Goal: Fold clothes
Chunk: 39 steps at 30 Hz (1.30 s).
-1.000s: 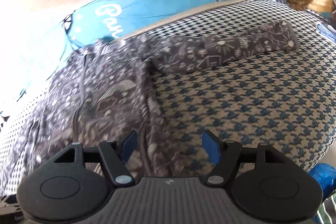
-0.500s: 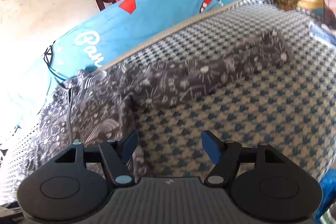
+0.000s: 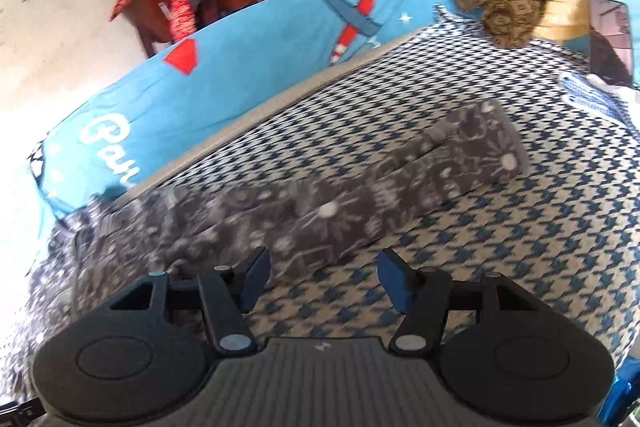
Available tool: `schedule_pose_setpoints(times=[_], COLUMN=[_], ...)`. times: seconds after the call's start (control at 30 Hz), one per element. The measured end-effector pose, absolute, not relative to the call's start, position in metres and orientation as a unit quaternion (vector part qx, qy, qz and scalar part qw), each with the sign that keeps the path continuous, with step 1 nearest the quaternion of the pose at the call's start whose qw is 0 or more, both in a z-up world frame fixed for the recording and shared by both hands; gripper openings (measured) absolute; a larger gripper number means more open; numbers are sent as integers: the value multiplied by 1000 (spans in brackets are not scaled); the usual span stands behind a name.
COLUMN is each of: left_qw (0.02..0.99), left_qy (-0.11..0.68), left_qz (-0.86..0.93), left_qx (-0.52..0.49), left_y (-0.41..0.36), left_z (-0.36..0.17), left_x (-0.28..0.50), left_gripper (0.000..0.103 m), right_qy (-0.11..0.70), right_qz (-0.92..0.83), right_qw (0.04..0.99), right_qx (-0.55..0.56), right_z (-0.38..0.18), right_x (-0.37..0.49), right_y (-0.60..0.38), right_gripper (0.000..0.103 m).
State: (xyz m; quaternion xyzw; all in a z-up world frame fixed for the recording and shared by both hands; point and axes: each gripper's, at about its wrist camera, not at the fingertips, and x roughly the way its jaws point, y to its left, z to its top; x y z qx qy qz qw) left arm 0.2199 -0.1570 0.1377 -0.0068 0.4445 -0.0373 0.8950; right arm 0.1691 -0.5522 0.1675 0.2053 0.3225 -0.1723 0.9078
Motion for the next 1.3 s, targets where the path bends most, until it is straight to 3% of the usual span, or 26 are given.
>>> schedule_pose_setpoints(times=[0.6,0.77,0.83,0.9,0.97,1.07,1.3], left_qw=[896,892,890,890,889,889,888], left_qy=[436,445,447,448,449,449,450], left_qz=[-82,-84,-85,-86,-88,-90,-97], left_qx=[0,-3,-3,-1,2,7,13], left_y=[-176,-175,-175,-176,-178,-181,-184], left_z=[145,140,139,138,137,136,134], left_x=[211,213,214,215,214,214,211], left_gripper=[103,103,103,103,103,103,103], right_qy=[244,257,265,272,272,263,271], right_qz=[-367,-374,-368,-361,-362,-389,-459], right_qw=[859,847,849,853,856,850,817], right_qx=[260,277,271,262,249,239,219], right_z=[154,137,132,128,130,144,174], right_x=[171,184,190,195,197,189,162], right_y=[-679,-693,-692,-689,-685,-674,-651], right_gripper=[61,61,54,25,13,8,8])
